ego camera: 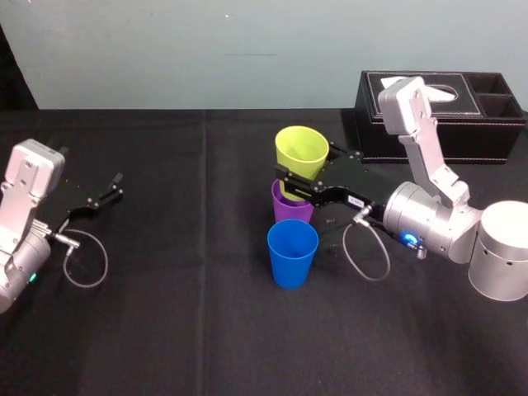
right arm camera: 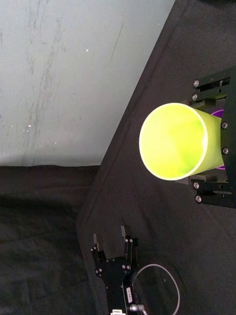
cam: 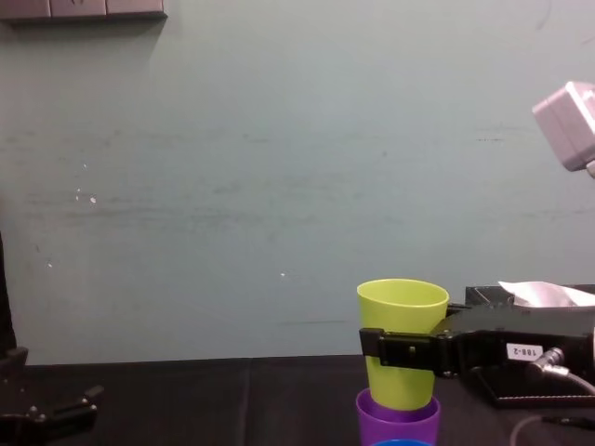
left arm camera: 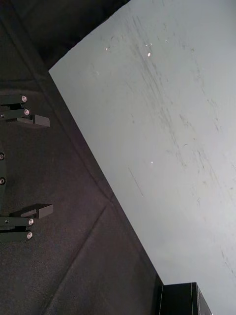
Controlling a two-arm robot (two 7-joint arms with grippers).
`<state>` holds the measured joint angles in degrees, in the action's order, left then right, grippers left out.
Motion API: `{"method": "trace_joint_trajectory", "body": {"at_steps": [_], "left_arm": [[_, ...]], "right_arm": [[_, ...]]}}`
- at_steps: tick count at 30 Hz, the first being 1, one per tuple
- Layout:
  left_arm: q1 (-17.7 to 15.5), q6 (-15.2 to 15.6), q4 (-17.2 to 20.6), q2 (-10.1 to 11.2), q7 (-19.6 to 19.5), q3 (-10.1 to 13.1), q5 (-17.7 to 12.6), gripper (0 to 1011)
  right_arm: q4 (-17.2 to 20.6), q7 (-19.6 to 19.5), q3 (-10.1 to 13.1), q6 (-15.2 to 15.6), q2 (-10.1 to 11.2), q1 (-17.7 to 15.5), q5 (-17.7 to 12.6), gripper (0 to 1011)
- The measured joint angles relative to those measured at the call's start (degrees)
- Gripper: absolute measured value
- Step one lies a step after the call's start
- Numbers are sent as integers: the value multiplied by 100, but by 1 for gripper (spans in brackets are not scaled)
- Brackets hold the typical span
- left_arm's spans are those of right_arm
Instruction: Stack the three plastic cups sequentially using one hand.
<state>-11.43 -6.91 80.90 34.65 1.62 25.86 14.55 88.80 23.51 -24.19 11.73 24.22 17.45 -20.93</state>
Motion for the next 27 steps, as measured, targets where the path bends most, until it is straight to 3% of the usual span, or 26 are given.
{"method": "trace_joint_trajectory", "body": {"at_steps": [27], "left_arm": [[0, 0, 0, 0, 0, 0, 0, 1011]], "right_arm": [[-286, 37, -36, -177, -101, 76, 35, 726]]}}
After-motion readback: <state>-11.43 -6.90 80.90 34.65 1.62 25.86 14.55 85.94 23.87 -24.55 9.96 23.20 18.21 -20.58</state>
